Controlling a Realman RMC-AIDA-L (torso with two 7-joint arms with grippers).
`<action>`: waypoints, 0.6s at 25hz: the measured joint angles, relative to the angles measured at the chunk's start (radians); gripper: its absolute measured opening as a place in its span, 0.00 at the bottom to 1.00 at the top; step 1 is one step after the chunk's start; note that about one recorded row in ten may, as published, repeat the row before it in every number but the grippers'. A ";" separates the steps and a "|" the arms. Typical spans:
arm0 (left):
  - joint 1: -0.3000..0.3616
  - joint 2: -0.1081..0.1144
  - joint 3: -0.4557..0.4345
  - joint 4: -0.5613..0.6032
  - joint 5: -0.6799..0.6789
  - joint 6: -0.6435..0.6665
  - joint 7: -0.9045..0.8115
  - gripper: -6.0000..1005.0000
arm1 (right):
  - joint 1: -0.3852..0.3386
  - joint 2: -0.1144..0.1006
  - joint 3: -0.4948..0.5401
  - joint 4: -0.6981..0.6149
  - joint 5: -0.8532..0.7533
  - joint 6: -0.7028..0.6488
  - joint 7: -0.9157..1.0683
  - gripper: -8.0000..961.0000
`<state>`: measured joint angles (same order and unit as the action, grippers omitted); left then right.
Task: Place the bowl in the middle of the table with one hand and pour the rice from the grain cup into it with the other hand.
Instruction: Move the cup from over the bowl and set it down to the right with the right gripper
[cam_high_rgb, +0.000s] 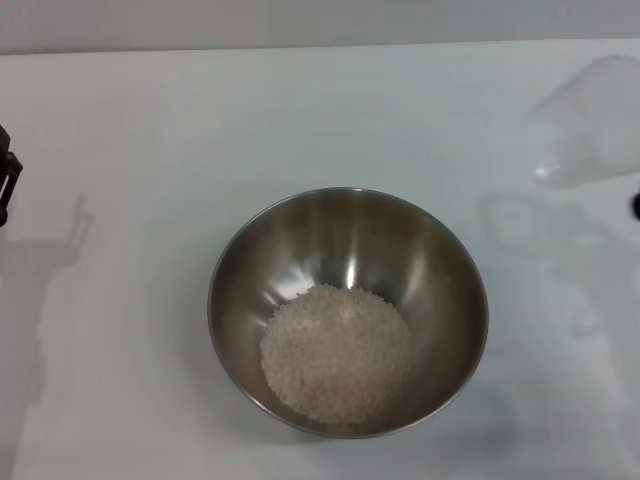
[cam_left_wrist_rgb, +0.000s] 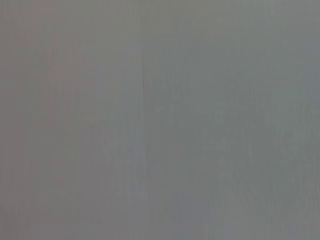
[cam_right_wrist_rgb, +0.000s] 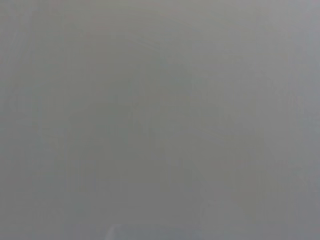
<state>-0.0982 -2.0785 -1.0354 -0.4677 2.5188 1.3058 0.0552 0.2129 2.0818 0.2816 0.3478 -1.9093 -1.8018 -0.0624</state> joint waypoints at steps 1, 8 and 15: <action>-0.001 0.000 0.000 0.000 0.000 0.000 0.000 0.84 | 0.004 0.000 0.005 -0.037 0.018 0.009 0.052 0.02; -0.001 0.000 0.000 0.000 0.000 -0.001 0.000 0.84 | 0.046 0.000 0.010 -0.181 0.101 0.152 0.183 0.02; -0.001 0.000 0.007 0.000 0.000 -0.001 0.000 0.84 | 0.126 -0.001 -0.011 -0.211 0.096 0.366 0.197 0.02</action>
<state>-0.0990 -2.0785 -1.0287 -0.4678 2.5186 1.3045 0.0551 0.3392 2.0813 0.2710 0.1372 -1.8137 -1.4360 0.1346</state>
